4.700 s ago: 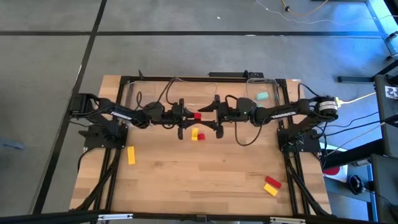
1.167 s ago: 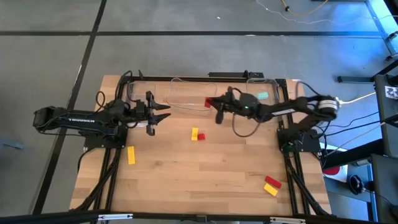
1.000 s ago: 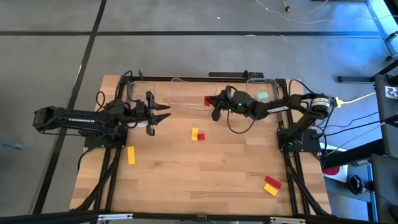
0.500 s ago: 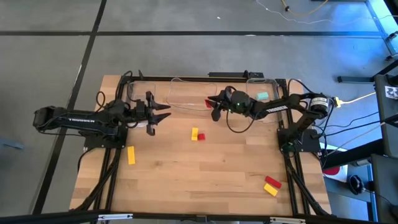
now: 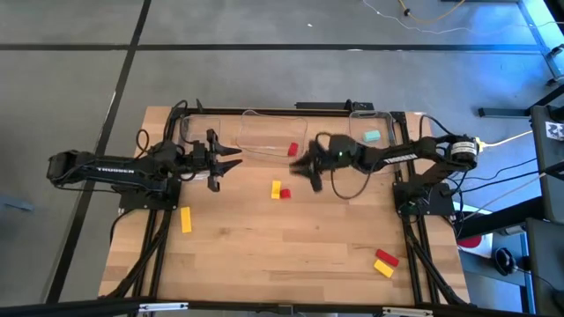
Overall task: Sort & place blocks by color
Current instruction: Put the top red block into the middle transparent bin
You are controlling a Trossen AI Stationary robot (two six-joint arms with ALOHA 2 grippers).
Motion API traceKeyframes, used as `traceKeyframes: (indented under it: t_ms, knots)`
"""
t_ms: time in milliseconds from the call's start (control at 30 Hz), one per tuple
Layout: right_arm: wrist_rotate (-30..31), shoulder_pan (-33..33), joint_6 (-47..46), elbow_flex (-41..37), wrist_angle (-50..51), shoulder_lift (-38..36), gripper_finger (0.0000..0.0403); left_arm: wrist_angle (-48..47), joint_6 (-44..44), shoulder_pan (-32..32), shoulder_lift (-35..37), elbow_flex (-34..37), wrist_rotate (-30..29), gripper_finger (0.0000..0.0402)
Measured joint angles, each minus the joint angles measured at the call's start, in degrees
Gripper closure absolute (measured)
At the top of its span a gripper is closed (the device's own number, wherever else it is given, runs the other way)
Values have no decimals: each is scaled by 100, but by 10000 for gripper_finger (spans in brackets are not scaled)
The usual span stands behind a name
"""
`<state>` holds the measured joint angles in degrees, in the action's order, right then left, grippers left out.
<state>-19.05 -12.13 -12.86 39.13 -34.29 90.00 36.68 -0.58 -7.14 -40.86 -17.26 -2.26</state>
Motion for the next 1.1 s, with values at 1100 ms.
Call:
traceKeyframes:
  t_ms: [1100]
  knots:
    - [1746,1111,740,568,-170,2218,402,-3,-4,-1,-2,0,-9,271]
